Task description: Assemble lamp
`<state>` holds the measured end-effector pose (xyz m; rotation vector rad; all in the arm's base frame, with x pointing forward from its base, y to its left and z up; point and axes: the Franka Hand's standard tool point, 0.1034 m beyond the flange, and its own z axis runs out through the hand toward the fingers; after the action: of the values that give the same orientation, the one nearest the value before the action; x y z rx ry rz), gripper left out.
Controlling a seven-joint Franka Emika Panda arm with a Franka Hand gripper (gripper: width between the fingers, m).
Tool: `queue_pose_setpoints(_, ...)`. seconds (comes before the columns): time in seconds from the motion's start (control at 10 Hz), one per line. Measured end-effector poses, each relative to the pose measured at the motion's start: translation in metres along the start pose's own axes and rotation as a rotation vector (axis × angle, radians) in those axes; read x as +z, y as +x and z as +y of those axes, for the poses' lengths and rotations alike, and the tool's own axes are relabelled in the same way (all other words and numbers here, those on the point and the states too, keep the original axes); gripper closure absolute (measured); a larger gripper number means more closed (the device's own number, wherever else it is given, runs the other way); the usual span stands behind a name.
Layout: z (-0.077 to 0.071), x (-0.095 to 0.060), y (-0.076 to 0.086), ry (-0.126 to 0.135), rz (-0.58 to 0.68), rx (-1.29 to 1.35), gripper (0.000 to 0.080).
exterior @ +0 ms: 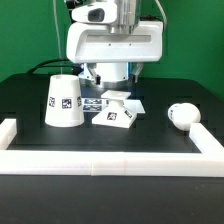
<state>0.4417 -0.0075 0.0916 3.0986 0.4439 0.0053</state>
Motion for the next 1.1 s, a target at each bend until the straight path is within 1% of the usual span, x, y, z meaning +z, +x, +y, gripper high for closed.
queue_pose_setpoints(0.1, 0.003, 0.000, -0.001, 0.006, 0.009, 0.123, 0.0100)
queue_pose_setpoints(0.3, 0.007, 0.003, -0.009, 0.037, -0.012, 0.352, 0.0100)
queue_pose_setpoints(0.4, 0.005, 0.003, -0.008, 0.036, -0.009, 0.368, 0.0100)
queue_pose_setpoints(0.9, -0.001, 0.005, -0.007, 0.054, -0.020, 0.752, 0.0100)
queue_pose_setpoints(1.1, -0.004, 0.008, -0.010, 0.057, -0.022, 0.818, 0.0100)
